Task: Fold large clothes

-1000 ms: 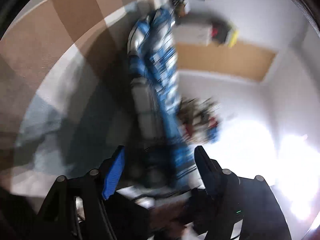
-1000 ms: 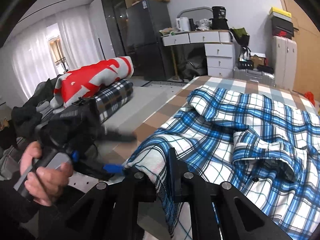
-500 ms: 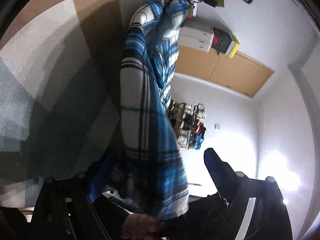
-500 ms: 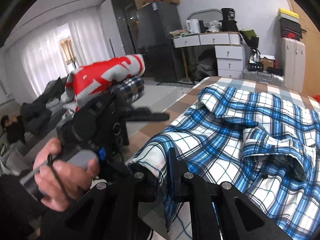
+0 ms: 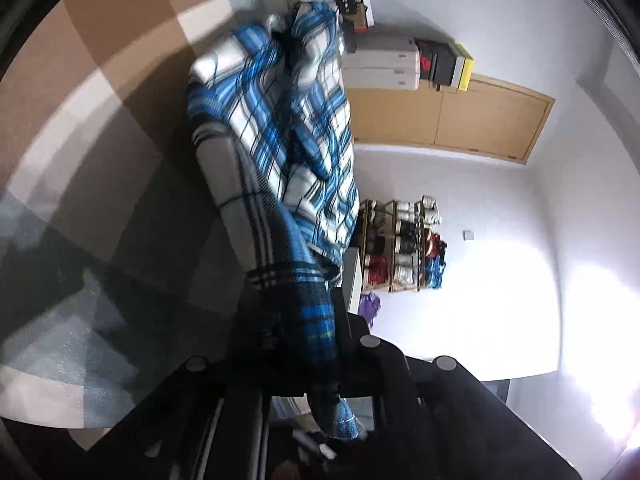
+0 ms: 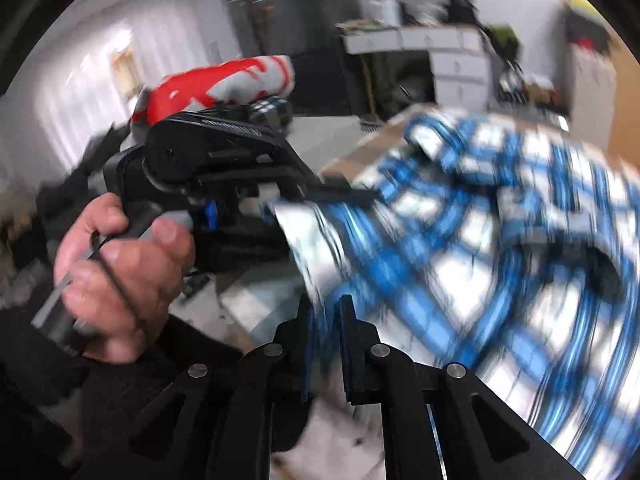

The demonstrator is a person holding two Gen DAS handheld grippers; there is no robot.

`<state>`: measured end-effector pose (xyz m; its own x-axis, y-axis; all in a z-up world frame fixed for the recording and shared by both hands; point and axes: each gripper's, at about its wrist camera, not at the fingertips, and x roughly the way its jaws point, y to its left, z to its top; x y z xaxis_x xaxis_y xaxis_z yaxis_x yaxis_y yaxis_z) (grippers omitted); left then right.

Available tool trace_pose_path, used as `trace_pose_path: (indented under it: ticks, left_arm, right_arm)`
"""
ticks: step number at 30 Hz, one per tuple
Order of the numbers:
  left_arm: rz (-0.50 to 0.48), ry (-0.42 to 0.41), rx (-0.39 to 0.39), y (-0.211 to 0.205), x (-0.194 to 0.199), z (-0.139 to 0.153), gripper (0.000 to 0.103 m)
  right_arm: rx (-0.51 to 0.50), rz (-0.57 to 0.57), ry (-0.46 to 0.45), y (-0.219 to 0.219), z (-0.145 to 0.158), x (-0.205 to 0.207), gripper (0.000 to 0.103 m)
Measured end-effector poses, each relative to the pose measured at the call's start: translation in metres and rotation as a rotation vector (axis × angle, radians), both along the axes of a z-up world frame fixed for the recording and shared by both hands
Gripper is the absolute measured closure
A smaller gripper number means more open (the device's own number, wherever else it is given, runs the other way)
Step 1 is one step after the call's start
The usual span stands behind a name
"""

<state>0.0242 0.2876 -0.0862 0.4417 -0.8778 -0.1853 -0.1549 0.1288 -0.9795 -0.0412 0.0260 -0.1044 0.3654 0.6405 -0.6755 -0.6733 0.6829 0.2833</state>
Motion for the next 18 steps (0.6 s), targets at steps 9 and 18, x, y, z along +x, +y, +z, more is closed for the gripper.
trace_pose_path:
  ticks: [9, 18]
  left_arm:
    - [0.007, -0.052, -0.091, -0.011, 0.005, 0.015, 0.100]
    - [-0.026, -0.055, -0.169, -0.018, 0.018, 0.025, 0.100]
  right_arm:
    - [0.611, -0.134, 0.454, -0.057, -0.029, -0.010, 0.000]
    - [0.990, -0.266, 0.826, -0.019, -0.090, 0.043, 0.000]
